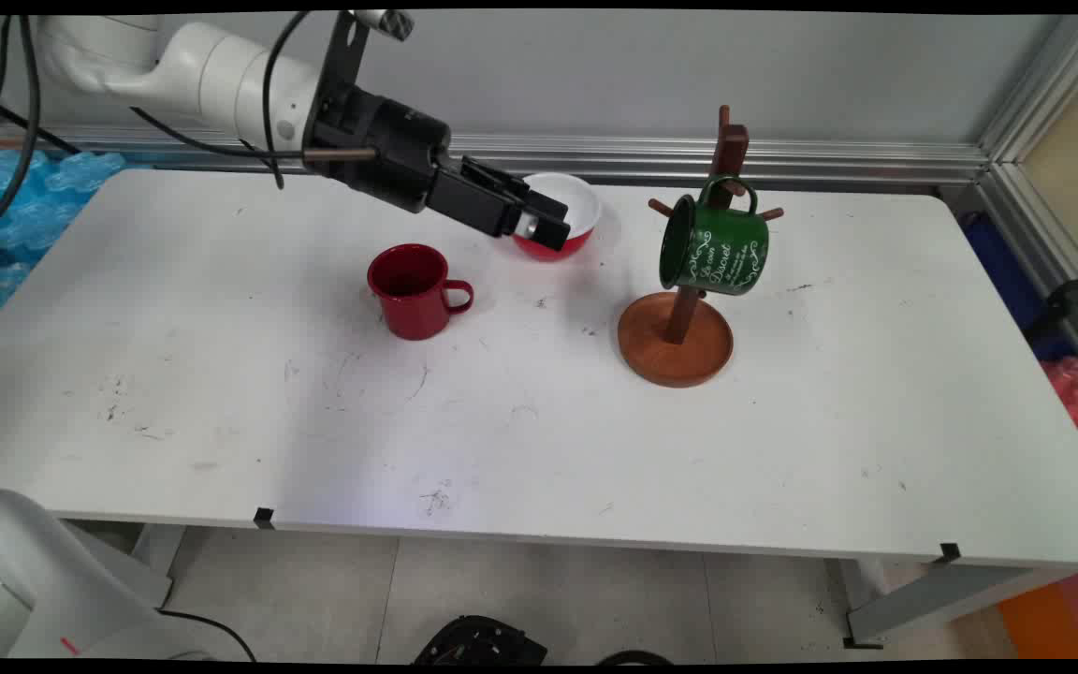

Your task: Pick up the green mug from the rack

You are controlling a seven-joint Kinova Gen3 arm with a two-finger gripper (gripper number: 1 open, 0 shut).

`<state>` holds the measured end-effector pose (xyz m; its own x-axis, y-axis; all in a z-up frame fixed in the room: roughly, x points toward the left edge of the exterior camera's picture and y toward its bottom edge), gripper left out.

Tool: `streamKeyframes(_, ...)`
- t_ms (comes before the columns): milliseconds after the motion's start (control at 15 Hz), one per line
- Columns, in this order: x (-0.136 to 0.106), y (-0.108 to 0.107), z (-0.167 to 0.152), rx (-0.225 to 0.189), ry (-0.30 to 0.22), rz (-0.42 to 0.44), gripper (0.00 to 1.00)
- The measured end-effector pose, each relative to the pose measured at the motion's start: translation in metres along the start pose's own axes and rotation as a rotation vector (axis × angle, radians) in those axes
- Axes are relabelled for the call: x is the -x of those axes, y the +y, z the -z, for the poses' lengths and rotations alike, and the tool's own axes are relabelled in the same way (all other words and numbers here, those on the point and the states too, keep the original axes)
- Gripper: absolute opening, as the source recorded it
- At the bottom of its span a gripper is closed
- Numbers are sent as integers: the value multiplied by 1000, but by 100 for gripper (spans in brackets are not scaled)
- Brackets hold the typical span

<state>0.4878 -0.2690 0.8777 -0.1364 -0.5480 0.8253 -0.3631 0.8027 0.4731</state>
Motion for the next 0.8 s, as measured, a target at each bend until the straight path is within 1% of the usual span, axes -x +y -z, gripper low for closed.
streamKeyframes(133,0,-2,-3,-10,-7,-36,100)
streamKeyframes(467,-2,-7,-16,-50,-23,-167,100)
streamKeyframes(800,-6,-10,-27,-80,-32,-265,100)
